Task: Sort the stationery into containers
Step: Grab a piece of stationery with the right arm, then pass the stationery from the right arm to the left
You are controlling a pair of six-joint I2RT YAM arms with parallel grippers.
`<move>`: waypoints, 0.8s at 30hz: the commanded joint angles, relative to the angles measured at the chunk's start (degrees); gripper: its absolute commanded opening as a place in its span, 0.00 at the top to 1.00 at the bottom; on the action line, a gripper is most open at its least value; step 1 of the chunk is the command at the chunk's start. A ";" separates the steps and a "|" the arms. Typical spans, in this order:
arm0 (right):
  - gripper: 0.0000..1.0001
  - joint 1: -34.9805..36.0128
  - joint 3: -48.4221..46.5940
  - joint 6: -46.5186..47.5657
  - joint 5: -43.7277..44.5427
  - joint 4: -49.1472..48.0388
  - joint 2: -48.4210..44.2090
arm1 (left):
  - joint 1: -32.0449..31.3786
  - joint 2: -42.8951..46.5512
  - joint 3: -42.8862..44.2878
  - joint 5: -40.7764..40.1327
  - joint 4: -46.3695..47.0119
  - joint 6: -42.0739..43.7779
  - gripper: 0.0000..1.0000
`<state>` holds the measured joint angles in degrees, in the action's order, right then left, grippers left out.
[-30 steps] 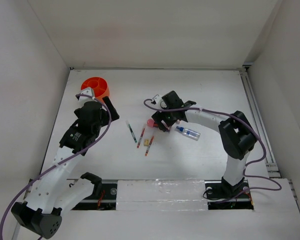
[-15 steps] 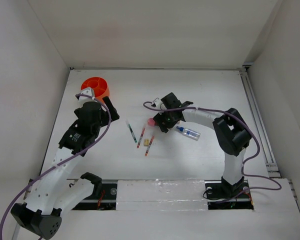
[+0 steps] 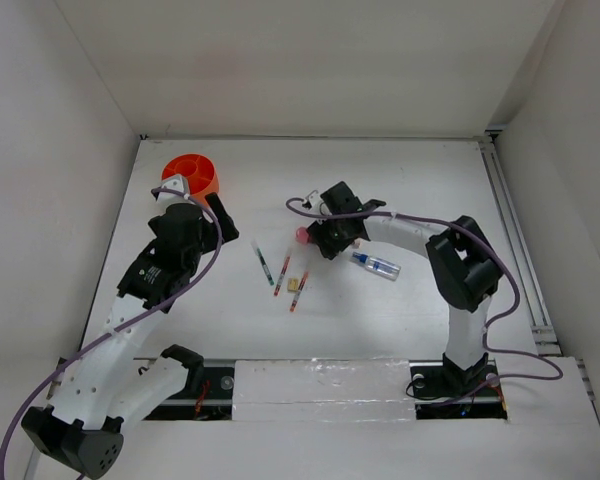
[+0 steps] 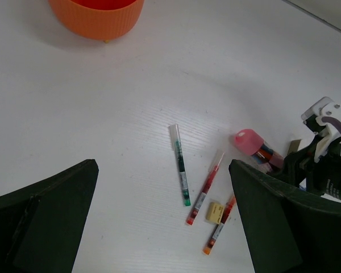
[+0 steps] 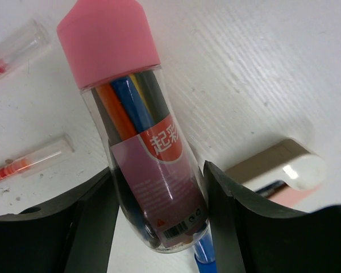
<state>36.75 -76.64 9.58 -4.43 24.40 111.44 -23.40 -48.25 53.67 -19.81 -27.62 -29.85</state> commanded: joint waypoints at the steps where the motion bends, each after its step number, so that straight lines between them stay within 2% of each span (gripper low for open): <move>1: 1.00 -0.28 -0.70 -3.42 3.98 -4.01 -6.49 | 0.19 0.79 0.56 0.65 1.86 0.75 0.00; 12: 1.00 -1.33 -1.06 -15.64 6.89 -6.11 -19.57 | 0.19 5.27 1.09 8.03 6.25 1.81 0.00; 18: 1.00 1.21 3.77 -19.77 3.73 -11.74 -27.84 | 0.19 6.76 3.54 19.71 11.08 -0.38 0.00; 24: 1.00 3.14 10.10 -24.87 1.09 -18.33 -37.78 | 0.19 6.76 2.41 34.29 22.85 -5.65 0.00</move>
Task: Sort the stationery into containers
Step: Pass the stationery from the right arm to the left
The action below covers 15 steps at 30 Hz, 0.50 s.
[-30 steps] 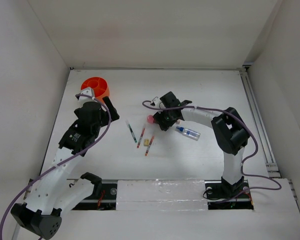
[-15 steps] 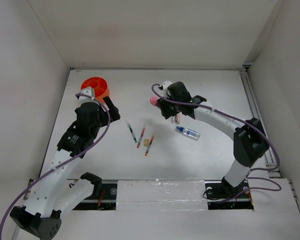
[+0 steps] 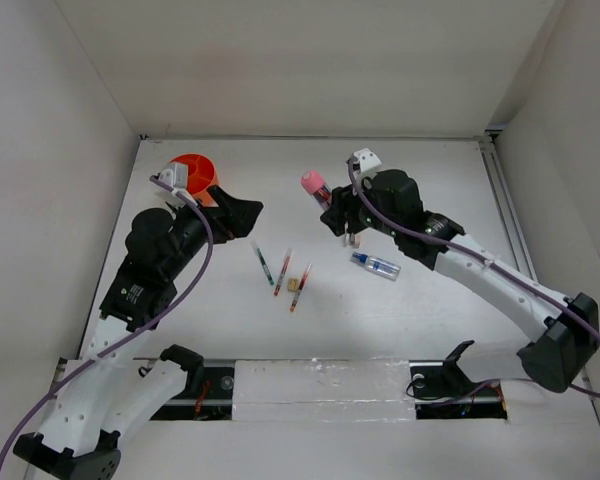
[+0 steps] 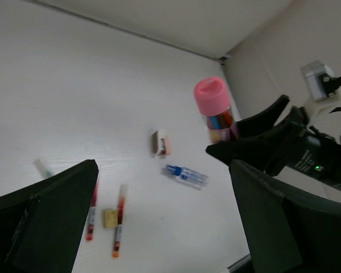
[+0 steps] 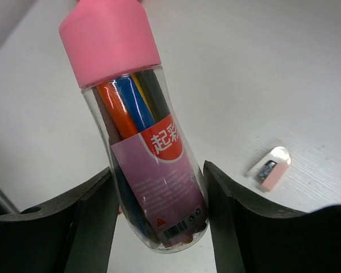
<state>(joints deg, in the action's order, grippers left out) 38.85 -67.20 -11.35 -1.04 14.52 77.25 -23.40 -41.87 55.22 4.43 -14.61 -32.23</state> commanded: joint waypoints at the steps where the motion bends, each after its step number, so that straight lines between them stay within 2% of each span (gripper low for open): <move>1: 1.00 1.57 0.67 -3.94 -2.30 -8.46 -4.21 | 0.19 0.38 0.33 11.38 11.43 -3.28 0.00; 6: 1.00 3.51 0.67 -6.65 -2.30 -8.46 -6.06 | 0.19 0.38 -3.71 18.15 21.98 -6.61 0.00; 15: 1.00 7.46 -1.17 -8.50 -3.53 -10.47 -4.92 | 0.19 -2.77 -6.27 20.45 26.21 -8.38 0.00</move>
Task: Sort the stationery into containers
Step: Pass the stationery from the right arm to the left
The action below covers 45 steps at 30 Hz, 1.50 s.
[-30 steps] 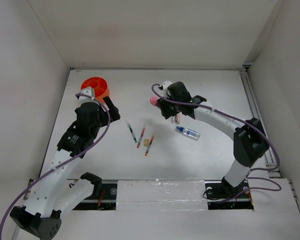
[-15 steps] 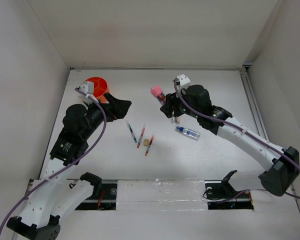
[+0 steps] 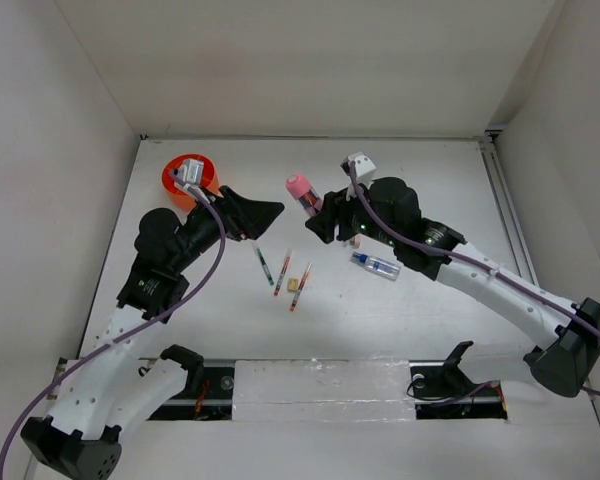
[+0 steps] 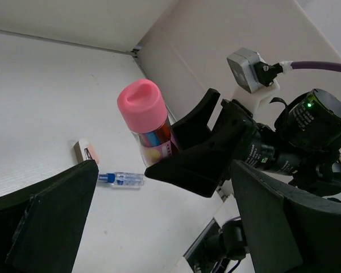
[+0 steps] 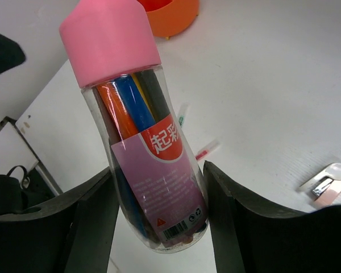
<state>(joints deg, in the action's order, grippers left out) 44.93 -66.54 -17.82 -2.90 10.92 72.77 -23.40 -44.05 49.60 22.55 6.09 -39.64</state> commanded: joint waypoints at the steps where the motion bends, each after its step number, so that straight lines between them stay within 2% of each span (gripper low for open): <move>1: 1.00 1.39 -1.84 -2.04 -2.20 -6.87 -0.44 | 0.19 -0.60 -1.26 2.33 6.12 -0.97 0.00; 13: 1.00 4.47 -4.82 -3.09 -11.95 -9.68 1.93 | 0.19 -4.11 -2.41 2.23 12.45 -2.55 0.00; 19: 1.00 4.99 -5.52 -3.09 -12.48 -10.83 2.46 | -0.95 -6.04 -3.46 3.56 14.57 -3.78 0.00; 22: 1.00 4.99 -6.14 -3.09 -13.01 -10.83 2.99 | -2.44 -6.04 -4.69 1.89 16.14 -3.78 0.04; 25: 1.00 4.99 -6.14 -3.09 -12.49 -10.83 2.99 | -2.44 -6.57 -5.22 2.59 16.76 -3.78 0.20; 26: 1.00 4.99 -6.14 -3.09 -12.48 -10.83 2.99 | -2.44 -6.57 -5.22 2.59 17.29 -4.30 0.28; 30: 1.00 4.99 -6.14 -2.57 -10.56 -11.88 2.99 | -2.44 -7.10 -5.22 2.59 17.29 -4.31 0.37; 31: 1.00 4.99 -6.14 -2.57 -10.55 -11.88 2.99 | -2.44 -7.10 -5.22 2.59 17.29 -4.31 0.52; 33: 1.00 4.99 -6.14 -2.57 -11.95 -11.88 2.99 | -2.44 -7.10 -4.61 2.07 16.77 -4.31 0.73; 35: 1.00 4.99 -5.36 -1.95 -13.62 -12.67 2.99 | -2.44 -7.71 -3.30 0.40 15.72 -3.70 1.00; 36: 0.98 4.99 -5.35 -1.95 -14.15 -12.68 2.47 | -2.44 -8.41 -2.76 -0.21 14.40 -3.69 1.00; 37: 0.94 4.99 -4.57 -1.34 -14.15 -13.28 2.46 | -2.44 -8.42 -2.15 -1.70 13.70 -3.17 1.00; 38: 0.78 4.99 -4.56 -1.34 -14.15 -13.29 1.85 | -2.44 -9.20 -0.58 -2.41 12.82 -3.17 1.00; 40: 0.42 4.99 -2.90 -0.81 -13.28 -13.29 0.45 | -2.44 -10.96 1.36 -3.91 9.67 -1.16 1.00; 41: 0.15 4.99 -2.89 -0.81 -12.67 -12.68 -0.17 | -2.44 -11.58 2.24 -4.52 8.69 -0.53 1.00; 42: 0.05 4.99 -2.11 -0.81 -10.05 -11.72 -0.96 | -2.44 -12.10 4.08 -5.31 7.90 0.08 1.00; 43: 0.00 4.99 -1.32 -0.81 -8.02 -10.32 -3.05 | -2.44 -12.98 5.05 -5.84 6.15 0.61 1.00; 45: 0.00 4.99 -1.31 -0.29 0.64 -4.00 -5.52 | -2.44 -13.52 7.16 -7.42 3.86 2.45 1.00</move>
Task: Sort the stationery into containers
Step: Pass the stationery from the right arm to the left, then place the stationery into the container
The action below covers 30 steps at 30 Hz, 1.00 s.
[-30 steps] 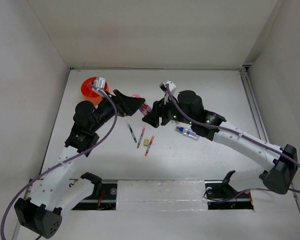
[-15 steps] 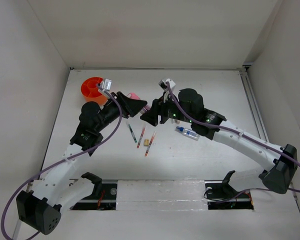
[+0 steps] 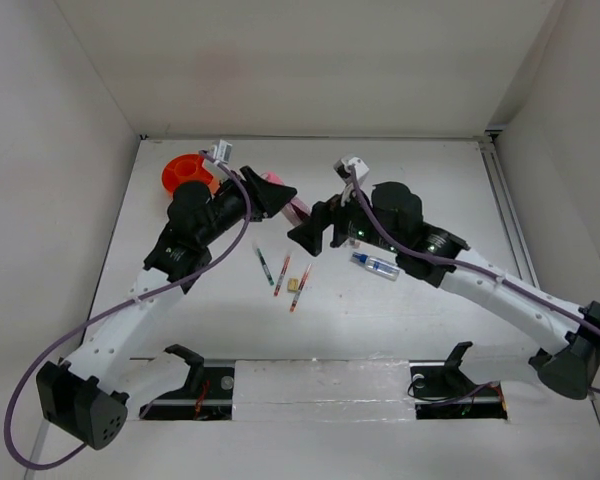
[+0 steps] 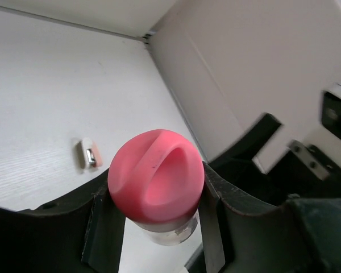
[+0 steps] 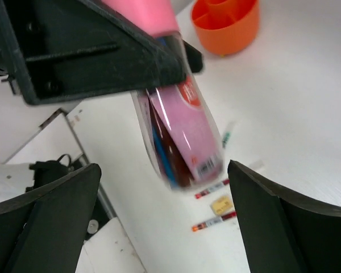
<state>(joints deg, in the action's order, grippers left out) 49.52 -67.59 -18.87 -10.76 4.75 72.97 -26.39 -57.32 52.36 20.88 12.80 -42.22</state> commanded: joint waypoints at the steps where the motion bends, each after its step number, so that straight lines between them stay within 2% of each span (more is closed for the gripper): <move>1: 0.00 0.40 0.35 0.77 12.05 4.45 -7.04 | 0.55 -0.94 6.77 -6.38 -4.08 5.73 1.00; 3: 0.00 0.40 0.36 0.77 21.77 11.55 -11.08 | 0.55 -1.57 8.98 -8.83 -7.86 7.75 1.00; 6: 0.00 0.40 0.36 0.16 31.12 18.94 -17.05 | 0.55 -2.71 13.72 -13.91 -13.04 9.87 1.00; 7: 0.00 0.40 0.88 -0.54 36.81 20.28 -18.64 | 0.55 -3.58 15.21 -15.25 -14.63 11.35 1.00; 11: 0.00 0.40 1.58 -2.04 49.32 26.52 -25.85 | 1.25 -10.59 27.31 -24.47 -24.64 14.70 1.00; 14: 0.00 0.40 2.99 -3.10 55.22 27.59 -31.47 | 3.71 -14.47 32.79 -25.28 -30.36 15.76 1.00; 19: 0.00 0.40 5.45 -4.24 51.64 24.96 -38.24 | 3.72 -21.24 44.92 -31.41 -37.39 19.63 1.00; 22: 0.00 0.40 6.77 -3.71 48.30 24.34 -38.25 | 3.72 -24.40 49.92 -36.26 -40.65 21.03 1.00; 27: 0.00 0.40 7.91 -2.58 44.17 23.72 -37.55 | 3.72 -27.05 51.26 -43.80 -41.27 22.96 1.00; 30: 0.00 0.40 8.53 -2.04 42.41 23.02 -37.02 | 5.73 -29.16 52.06 -44.27 -41.27 23.50 1.00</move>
<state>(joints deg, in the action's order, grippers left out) 49.58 -59.37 -22.00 34.50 29.95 35.70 -22.33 -85.54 101.27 -18.98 -29.23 -20.56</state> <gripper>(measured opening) 0.994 0.410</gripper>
